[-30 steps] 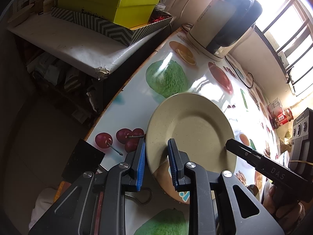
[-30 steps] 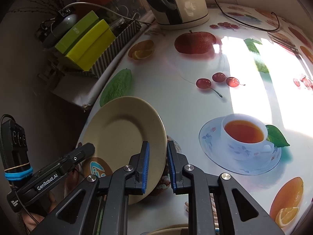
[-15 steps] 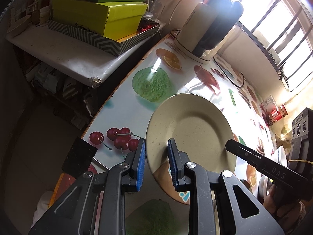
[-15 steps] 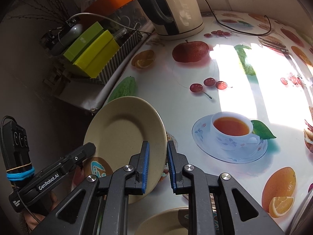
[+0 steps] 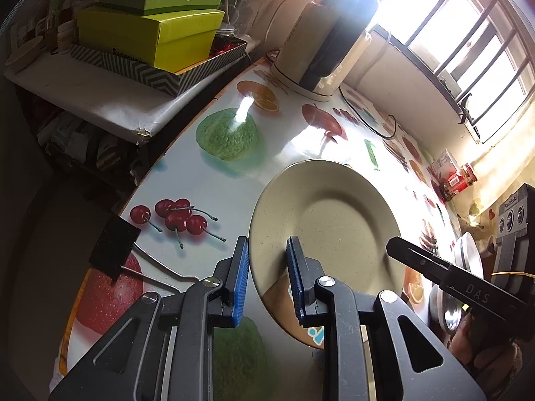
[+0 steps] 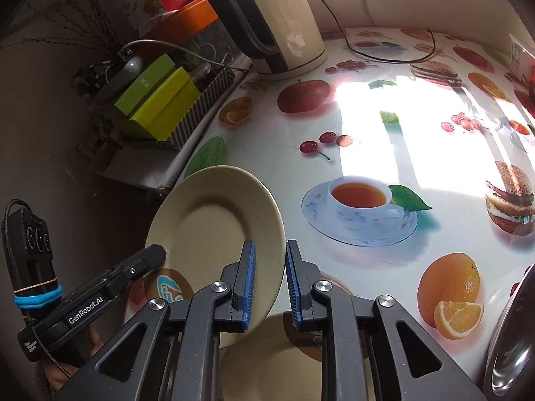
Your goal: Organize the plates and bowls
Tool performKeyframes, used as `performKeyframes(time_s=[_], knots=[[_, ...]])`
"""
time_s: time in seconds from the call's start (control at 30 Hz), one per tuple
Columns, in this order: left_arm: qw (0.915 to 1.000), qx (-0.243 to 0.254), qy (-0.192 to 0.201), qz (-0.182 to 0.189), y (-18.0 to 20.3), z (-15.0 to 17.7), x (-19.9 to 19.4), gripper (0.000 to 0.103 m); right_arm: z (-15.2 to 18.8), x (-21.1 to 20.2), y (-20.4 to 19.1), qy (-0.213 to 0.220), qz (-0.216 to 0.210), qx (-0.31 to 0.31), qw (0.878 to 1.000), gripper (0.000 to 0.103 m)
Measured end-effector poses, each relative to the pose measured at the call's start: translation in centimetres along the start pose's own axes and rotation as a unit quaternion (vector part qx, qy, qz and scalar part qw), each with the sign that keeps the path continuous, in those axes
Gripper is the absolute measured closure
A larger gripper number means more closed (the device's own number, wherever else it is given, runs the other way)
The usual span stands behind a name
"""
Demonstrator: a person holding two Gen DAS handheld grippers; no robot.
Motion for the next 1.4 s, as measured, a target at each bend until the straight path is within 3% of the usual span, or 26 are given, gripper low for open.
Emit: performKeyframes(time_s=[0.67,1.4], knots=[[0.9991,0.035,-0.004,0.026,5.2,2.6,-0.8,0.080,3.0,-5.1,4.2,0.023,0.002,0.029,0.999,0.085],[0.9970,0.064,-0.022,0.036,8.6,5.6,-0.2,0.080,5.9,-7.2,8.2,0.031,0.009,0.062,0.998,0.085]])
Point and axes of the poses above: each gripper's, at about its wrist camera, not at the fingertips, and x roughly the way its jaws point, y to its right, z to its underside, the point moved 10 cm from there along x, roughly the way its jaws point, and after that the axes turned 15 degrees about x, right-handed, at the moved point
